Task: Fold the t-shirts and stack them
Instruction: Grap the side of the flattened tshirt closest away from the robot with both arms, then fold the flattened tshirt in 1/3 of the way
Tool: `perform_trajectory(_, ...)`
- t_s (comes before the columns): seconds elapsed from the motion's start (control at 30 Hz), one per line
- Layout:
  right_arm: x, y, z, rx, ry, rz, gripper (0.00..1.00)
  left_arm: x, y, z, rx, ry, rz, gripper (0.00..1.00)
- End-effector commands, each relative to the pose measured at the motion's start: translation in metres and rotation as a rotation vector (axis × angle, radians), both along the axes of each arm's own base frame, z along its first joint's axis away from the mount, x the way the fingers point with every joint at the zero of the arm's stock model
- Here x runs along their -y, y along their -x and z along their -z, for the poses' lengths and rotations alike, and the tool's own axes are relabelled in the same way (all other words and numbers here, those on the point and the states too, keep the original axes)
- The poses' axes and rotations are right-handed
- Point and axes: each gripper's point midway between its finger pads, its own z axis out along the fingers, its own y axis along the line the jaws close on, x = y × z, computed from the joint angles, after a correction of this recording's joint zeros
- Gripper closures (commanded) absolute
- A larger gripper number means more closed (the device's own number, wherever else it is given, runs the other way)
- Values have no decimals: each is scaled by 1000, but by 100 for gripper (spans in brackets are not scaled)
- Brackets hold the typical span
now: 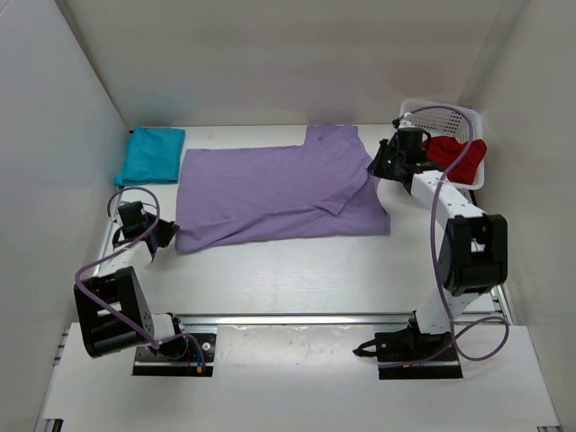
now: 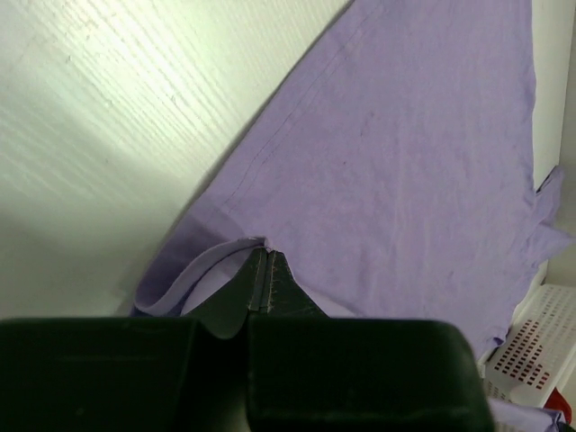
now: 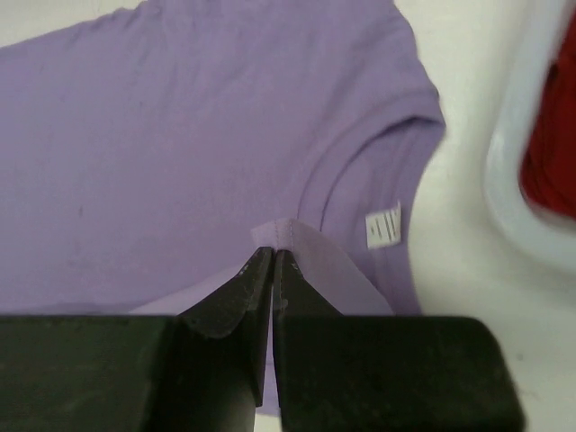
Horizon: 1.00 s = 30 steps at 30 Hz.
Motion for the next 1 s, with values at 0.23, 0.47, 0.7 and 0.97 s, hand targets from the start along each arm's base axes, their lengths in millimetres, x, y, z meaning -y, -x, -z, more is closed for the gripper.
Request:
perform_trajectory(0.23,-4,-78,-5,94,58,-55,100,-13,-43,-13,60,-40,-23,100)
perform_trajectory(0.47,-9,-103,26,43,100,-64,100,-18,-56,-4,38,-50,-21,100)
perform_trajectory(0.7,-2,-102,19,51,75,-34,90,-21,-74,-1,32,-54,-4,100)
perform_trajectory(0.97,12,-46,-10,66,29,15,76,-25,-90,-12,72,-60,19,84)
